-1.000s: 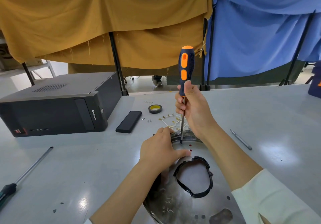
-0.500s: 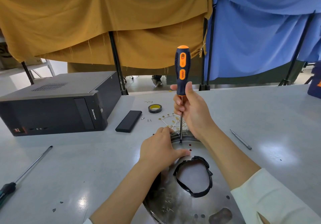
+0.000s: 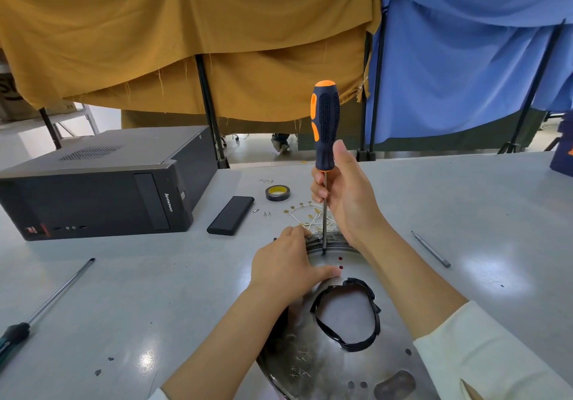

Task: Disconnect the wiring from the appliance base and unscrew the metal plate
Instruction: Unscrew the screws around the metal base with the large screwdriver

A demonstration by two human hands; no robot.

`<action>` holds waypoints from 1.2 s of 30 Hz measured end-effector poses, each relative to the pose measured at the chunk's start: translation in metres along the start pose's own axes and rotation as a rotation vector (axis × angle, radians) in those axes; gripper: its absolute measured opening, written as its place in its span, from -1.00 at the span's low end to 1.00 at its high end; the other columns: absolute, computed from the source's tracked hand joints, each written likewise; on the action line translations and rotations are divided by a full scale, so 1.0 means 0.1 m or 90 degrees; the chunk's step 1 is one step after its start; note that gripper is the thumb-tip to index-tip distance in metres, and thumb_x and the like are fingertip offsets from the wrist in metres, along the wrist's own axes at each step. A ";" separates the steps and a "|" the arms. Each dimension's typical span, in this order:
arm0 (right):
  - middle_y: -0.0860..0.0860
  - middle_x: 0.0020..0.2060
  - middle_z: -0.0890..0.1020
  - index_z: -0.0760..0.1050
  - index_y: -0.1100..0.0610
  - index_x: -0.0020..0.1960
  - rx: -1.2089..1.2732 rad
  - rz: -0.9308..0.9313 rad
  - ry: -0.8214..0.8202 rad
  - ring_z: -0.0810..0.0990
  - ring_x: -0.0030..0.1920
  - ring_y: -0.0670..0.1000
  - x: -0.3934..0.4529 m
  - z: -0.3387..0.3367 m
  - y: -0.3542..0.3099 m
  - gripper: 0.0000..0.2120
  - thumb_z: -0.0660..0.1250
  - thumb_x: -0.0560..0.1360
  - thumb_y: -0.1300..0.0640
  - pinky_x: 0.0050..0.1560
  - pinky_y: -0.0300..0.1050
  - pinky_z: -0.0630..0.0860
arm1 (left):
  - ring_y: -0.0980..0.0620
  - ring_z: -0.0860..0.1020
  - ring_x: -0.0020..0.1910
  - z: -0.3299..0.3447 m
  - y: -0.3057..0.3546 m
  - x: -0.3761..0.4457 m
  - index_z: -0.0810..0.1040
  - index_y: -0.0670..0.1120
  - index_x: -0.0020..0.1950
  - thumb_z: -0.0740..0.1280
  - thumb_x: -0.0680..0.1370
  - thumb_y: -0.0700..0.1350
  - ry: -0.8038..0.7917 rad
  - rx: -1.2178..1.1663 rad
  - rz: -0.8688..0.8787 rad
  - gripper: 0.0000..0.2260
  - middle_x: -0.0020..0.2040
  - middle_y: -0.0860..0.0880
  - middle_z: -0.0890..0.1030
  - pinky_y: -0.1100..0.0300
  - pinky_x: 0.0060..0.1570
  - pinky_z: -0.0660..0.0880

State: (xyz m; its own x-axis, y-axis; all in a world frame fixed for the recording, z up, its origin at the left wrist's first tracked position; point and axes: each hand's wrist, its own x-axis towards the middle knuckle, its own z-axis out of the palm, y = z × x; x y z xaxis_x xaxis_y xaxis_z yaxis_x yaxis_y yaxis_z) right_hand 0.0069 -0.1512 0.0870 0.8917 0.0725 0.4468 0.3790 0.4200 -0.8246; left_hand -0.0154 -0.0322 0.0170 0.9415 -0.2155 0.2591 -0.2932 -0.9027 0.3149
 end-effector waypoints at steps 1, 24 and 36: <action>-0.03 -0.39 0.40 0.32 0.16 0.12 -0.012 -0.004 0.011 0.27 -0.45 -0.07 0.00 0.01 0.00 -0.59 0.21 0.50 -0.16 -0.37 -0.18 0.26 | 0.09 0.50 0.13 0.00 0.00 0.00 0.34 0.07 0.26 0.31 0.29 0.43 0.001 0.000 0.000 -0.32 0.22 0.16 0.44 0.21 -0.10 0.35; -0.07 -0.39 0.42 0.37 0.18 0.14 -0.025 -0.004 0.015 0.27 -0.46 -0.10 0.00 0.00 0.00 -0.51 0.16 0.50 -0.23 -0.38 -0.21 0.30 | 0.08 0.51 0.13 0.01 0.00 0.00 0.33 0.07 0.27 0.29 0.29 0.45 0.007 0.008 0.000 -0.31 0.23 0.16 0.44 0.22 -0.13 0.30; -0.06 -0.38 0.43 0.40 0.19 0.12 -0.017 0.002 0.009 0.28 -0.45 -0.09 0.00 -0.02 0.00 -0.53 0.12 0.54 -0.21 -0.37 -0.20 0.31 | 0.02 0.50 0.14 0.02 -0.02 0.02 0.34 0.06 0.26 0.29 0.28 0.46 0.003 0.021 0.002 -0.30 0.20 0.10 0.50 0.20 -0.11 0.30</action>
State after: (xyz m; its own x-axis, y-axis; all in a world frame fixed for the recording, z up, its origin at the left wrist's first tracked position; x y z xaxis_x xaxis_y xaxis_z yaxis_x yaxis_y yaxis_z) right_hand 0.0076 -0.1529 0.0863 0.8960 0.0607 0.4399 0.3830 0.3958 -0.8347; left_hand -0.0124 -0.0318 0.0151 0.9397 -0.2176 0.2639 -0.2913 -0.9135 0.2839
